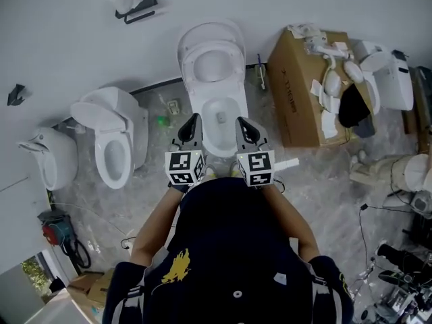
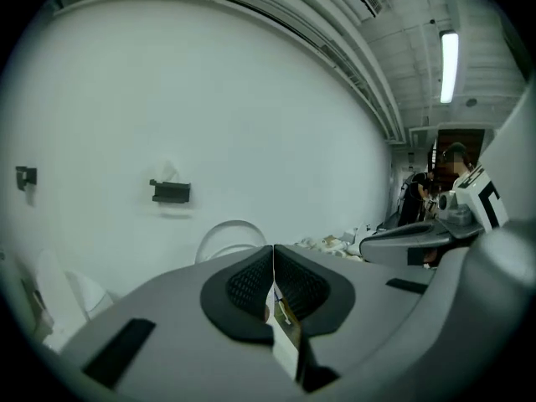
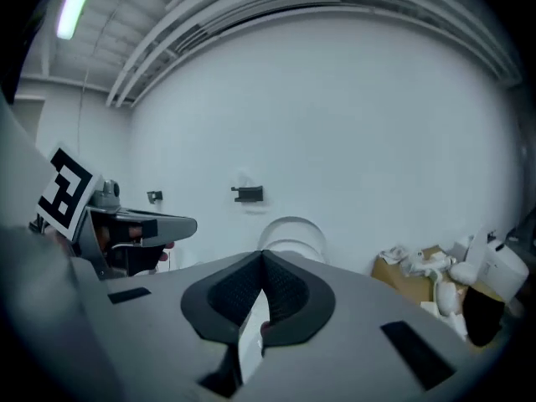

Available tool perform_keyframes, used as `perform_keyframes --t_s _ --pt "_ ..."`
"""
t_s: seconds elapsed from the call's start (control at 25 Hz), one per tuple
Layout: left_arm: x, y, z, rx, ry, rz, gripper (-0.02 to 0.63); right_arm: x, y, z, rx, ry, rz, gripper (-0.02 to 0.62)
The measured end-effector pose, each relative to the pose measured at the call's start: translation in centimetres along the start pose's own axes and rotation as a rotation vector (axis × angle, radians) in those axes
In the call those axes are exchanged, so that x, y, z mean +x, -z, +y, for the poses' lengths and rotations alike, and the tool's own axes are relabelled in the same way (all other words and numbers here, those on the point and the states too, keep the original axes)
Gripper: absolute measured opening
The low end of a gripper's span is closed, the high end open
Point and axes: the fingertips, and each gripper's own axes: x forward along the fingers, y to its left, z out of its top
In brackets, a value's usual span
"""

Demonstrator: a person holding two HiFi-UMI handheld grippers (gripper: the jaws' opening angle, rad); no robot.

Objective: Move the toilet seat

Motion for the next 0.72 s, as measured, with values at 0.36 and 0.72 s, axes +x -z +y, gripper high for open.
perform_keyframes --t_s 0.36,0.72 --pt "-0.2 0.5 -1.7 0.066 0.010 0.013 0.021 -1.0 -1.4 -1.8 0.010 0.053 -0.044 0.025" --pt "0.0 0.4 -1.3 0.060 0.017 0.012 0.021 -1.9 -1.8 -3.3 0.015 0.096 -0.064 0.025"
